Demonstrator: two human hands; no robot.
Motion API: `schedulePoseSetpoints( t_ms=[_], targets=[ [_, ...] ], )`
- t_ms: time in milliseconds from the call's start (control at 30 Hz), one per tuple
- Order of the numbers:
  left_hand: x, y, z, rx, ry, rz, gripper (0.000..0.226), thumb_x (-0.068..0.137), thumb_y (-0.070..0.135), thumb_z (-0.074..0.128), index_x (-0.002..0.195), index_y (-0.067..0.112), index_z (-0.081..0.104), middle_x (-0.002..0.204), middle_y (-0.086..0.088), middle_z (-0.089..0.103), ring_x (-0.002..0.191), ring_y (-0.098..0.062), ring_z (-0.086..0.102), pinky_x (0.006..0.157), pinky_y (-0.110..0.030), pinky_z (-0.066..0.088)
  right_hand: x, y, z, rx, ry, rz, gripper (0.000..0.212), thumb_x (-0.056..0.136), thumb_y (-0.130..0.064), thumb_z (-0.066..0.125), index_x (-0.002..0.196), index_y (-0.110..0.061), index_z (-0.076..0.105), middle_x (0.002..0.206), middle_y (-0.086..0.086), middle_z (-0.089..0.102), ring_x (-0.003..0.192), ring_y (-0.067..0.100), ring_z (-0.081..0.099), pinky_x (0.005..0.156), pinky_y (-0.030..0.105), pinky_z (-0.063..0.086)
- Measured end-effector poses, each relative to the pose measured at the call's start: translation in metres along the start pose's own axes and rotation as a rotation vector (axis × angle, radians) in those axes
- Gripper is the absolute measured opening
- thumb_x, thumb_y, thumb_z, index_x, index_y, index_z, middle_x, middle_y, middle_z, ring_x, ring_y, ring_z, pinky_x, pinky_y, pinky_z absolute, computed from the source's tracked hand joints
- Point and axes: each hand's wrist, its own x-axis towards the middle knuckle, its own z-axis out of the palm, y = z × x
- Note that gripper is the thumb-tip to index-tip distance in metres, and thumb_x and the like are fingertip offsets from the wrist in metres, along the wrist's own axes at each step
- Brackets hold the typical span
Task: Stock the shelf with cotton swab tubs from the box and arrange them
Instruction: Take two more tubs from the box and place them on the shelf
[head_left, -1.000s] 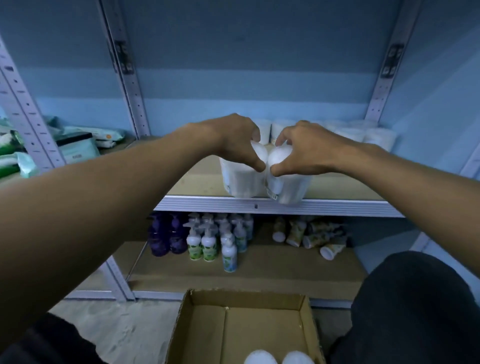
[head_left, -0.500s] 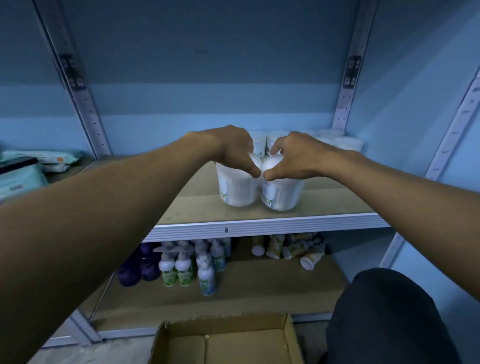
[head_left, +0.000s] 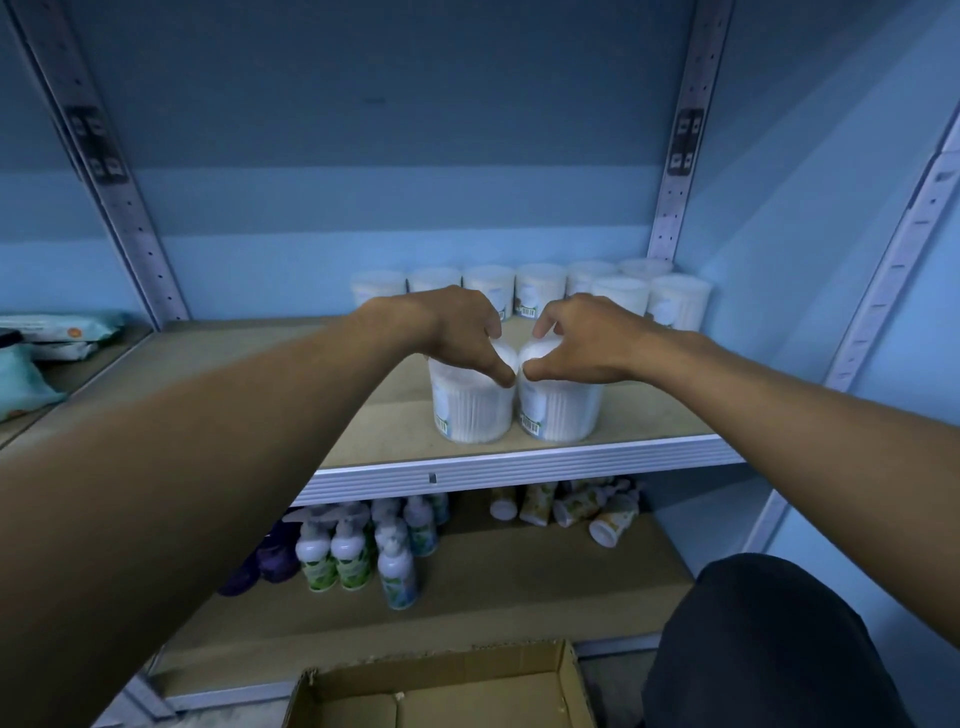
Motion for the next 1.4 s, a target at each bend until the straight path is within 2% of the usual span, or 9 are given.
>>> schedulePoseSetpoints(
  t_ms=[167,267,333,433,600,767,933,1133,1400],
  targets=[
    [0.005,-0.006,0.006,-0.055,0.006,0.002,0.072,0.077,0.063,0.068,0.137,0.027,0.053,0.144,0.010,0.050,0.134,-0.015,0.044,0.110,-0.037,0.038,0.002,0.008,0.005,0.020,-0.036,-0.021,0.049,0.086,-0.059,0.064,0.122,-0.027,0.062,0.133,0.001,0.055,0.121,0.019,0.052,0.088,0.030,0.041],
    [0.001,-0.010,0.007,-0.089,0.004,0.015,0.074,0.077,0.066,0.067,0.138,0.028,0.052,0.146,0.009,0.048,0.134,-0.015,0.044,0.111,-0.035,0.037,-0.004,0.011,0.003,0.036,-0.038,-0.026,0.052,0.083,-0.065,0.064,0.123,-0.032,0.062,0.136,-0.003,0.055,0.123,0.017,0.049,0.083,0.029,0.036],
    [-0.002,-0.012,0.008,-0.109,0.015,0.027,0.077,0.073,0.068,0.068,0.138,0.030,0.052,0.146,0.010,0.047,0.133,-0.015,0.044,0.107,-0.031,0.037,-0.010,0.012,0.001,0.006,-0.014,-0.056,0.054,0.078,-0.065,0.069,0.122,-0.035,0.061,0.134,-0.004,0.056,0.123,0.016,0.049,0.082,0.030,0.036],
    [-0.007,-0.016,0.010,-0.106,0.032,0.052,0.079,0.066,0.068,0.074,0.135,0.035,0.052,0.143,0.013,0.048,0.128,-0.013,0.045,0.104,-0.029,0.038,-0.021,0.013,0.003,-0.050,0.040,-0.085,0.049,0.075,-0.054,0.076,0.120,-0.037,0.063,0.128,-0.005,0.059,0.121,0.016,0.049,0.083,0.033,0.042],
    [-0.010,-0.022,0.019,-0.086,0.086,0.099,0.063,0.067,0.050,0.084,0.123,0.036,0.060,0.127,0.012,0.056,0.100,-0.008,0.046,0.085,-0.025,0.041,-0.031,0.012,0.013,-0.110,0.130,-0.076,0.044,0.081,-0.041,0.076,0.123,-0.038,0.064,0.129,-0.002,0.060,0.123,0.020,0.051,0.081,0.032,0.042],
    [-0.008,-0.022,0.024,-0.072,0.131,0.109,0.059,0.069,0.046,0.084,0.123,0.035,0.062,0.125,0.011,0.058,0.097,-0.008,0.047,0.080,-0.025,0.038,-0.033,0.007,0.019,-0.089,0.167,-0.054,0.043,0.083,-0.037,0.077,0.124,-0.036,0.065,0.131,0.003,0.060,0.123,0.024,0.052,0.081,0.032,0.040],
    [0.000,-0.023,0.028,-0.054,0.173,0.117,0.060,0.070,0.046,0.084,0.124,0.032,0.064,0.127,0.008,0.060,0.115,-0.015,0.053,0.085,-0.026,0.040,-0.026,0.008,0.020,-0.076,0.170,-0.034,0.043,0.083,-0.035,0.078,0.124,-0.034,0.066,0.131,0.003,0.060,0.122,0.024,0.053,0.079,0.029,0.037],
    [0.015,-0.022,0.029,-0.055,0.185,0.095,0.061,0.071,0.046,0.083,0.127,0.030,0.063,0.129,0.006,0.061,0.120,-0.018,0.051,0.095,-0.032,0.046,-0.009,0.014,0.026,-0.050,0.190,-0.014,0.043,0.083,-0.032,0.078,0.124,-0.032,0.066,0.129,0.006,0.062,0.121,0.025,0.055,0.078,0.028,0.035],
    [0.043,-0.022,0.030,-0.076,0.200,0.082,0.061,0.074,0.043,0.082,0.130,0.028,0.062,0.129,0.005,0.063,0.123,-0.018,0.050,0.099,-0.036,0.046,0.017,0.028,0.031,-0.027,0.209,0.012,0.042,0.084,-0.025,0.076,0.124,-0.028,0.066,0.127,0.005,0.064,0.120,0.026,0.056,0.079,0.029,0.037]
  ],
)
